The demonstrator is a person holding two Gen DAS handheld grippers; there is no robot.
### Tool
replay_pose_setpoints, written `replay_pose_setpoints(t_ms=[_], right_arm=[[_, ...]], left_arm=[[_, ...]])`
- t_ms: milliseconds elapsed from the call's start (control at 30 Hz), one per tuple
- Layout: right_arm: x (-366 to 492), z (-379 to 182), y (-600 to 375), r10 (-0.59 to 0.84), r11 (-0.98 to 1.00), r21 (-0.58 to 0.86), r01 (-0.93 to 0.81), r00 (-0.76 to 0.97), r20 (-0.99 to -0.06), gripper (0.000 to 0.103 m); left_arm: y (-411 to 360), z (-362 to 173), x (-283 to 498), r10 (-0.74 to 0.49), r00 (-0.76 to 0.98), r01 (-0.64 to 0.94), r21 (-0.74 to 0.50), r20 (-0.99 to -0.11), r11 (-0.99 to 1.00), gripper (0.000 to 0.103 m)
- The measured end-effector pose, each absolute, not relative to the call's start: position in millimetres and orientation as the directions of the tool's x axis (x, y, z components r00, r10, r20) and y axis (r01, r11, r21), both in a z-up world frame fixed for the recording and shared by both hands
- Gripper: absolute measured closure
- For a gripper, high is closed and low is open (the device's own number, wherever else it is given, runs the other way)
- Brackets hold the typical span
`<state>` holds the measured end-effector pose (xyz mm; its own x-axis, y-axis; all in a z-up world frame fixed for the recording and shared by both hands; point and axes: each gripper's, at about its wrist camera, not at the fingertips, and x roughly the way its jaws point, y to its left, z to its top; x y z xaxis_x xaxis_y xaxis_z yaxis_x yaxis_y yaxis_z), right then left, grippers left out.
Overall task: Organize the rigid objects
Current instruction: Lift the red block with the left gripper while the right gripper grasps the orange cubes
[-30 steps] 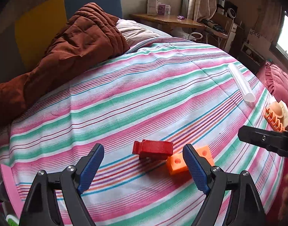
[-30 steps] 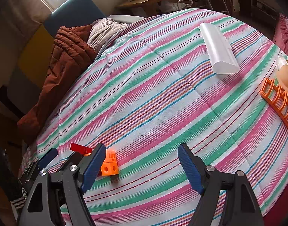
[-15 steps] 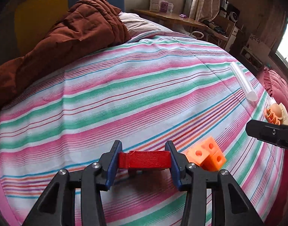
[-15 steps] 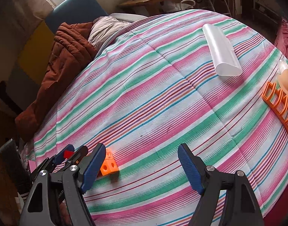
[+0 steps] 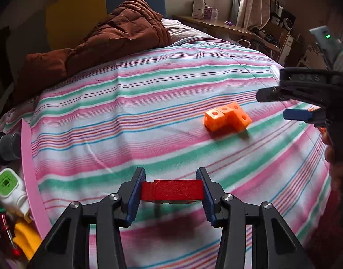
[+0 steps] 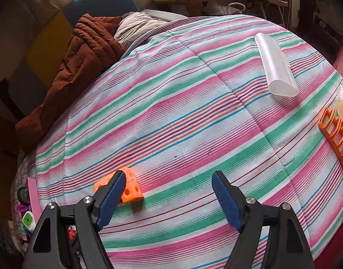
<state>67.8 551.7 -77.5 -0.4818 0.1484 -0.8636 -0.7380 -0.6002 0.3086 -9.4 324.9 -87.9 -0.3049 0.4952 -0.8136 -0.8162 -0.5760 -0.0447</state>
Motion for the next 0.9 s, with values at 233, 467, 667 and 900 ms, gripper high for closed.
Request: replay_pose_setpoints(t_ms=[233,467,667,900], right_arm=[[63,-75,547,0.152,-0.63,0.302,-0.715,-0.495,-0.855,0.023],[55,-74,536,0.157,-0.673,0.276,-0.686,-0.498,-0.853,0.023],[49,-72,529,0.154,-0.708,0.267,-0.654,-0.511,-0.846,0.023],[49,-76,529,0.157,-0.705,0.254,-0.662,-0.495,-0.855,0.023]], left_arm=[[297,-82,29,0.511,-0.314,-0.839,-0.019,-0.8,-0.544,0.055],[281,-88,47,0.492,-0.319,-0.838,-0.003,-0.81,-0.546,0.055],[274,-92,44,0.474,-0.338,-0.821,0.008,-0.813,-0.571,0.055],[267,-92,52,0.478,-0.348,-0.819,0.013,-0.806,-0.574,0.055]])
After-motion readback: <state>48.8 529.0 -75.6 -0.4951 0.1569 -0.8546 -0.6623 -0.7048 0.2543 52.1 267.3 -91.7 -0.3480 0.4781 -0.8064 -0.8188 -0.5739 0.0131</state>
